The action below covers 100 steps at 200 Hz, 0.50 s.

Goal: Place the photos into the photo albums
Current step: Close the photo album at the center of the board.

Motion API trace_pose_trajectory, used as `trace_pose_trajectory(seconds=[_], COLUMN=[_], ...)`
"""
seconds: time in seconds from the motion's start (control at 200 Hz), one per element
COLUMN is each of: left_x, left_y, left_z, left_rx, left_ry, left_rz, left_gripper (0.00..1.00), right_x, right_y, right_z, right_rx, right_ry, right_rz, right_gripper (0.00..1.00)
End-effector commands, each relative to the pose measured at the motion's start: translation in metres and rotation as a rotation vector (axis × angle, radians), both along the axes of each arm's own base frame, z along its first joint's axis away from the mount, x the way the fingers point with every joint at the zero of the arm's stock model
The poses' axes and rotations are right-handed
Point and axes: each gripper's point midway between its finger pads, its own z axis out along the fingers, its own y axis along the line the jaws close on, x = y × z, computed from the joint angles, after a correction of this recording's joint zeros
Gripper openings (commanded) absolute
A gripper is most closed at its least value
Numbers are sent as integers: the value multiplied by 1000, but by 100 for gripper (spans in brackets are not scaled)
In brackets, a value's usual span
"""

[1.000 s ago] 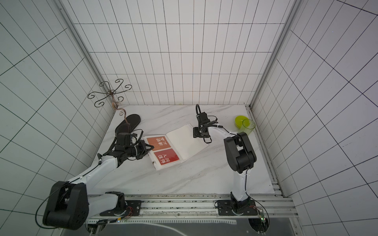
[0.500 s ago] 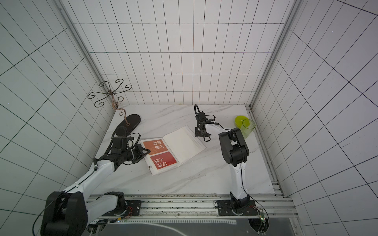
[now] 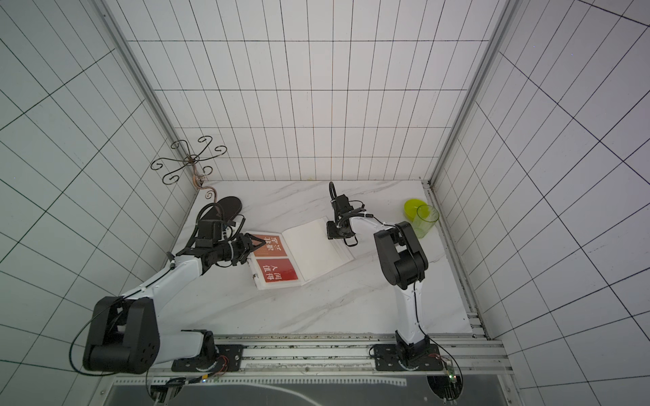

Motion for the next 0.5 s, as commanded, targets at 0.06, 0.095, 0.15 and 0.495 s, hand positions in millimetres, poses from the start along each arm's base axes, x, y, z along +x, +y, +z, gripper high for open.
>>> trace_pose_trajectory(seconds=[0.06, 0.095, 0.15, 0.495], left_x=[18, 21, 24, 40], left_y=[-19, -25, -37, -126], left_z=[53, 59, 64, 41], left_rx=[-48, -53, -60, -51], left_ry=[-133, -146, -155, -114], left_rz=[-59, -78, -111, -250], left_gripper=[67, 67, 67, 65], right_x=[-60, -62, -66, -69], right_y=[9, 10, 12, 1], right_z=[-37, -37, -35, 1], right_rx=[72, 88, 124, 188], right_ry=[220, 221, 220, 90], right_rz=[43, 40, 39, -17], right_gripper=[51, 51, 50, 48])
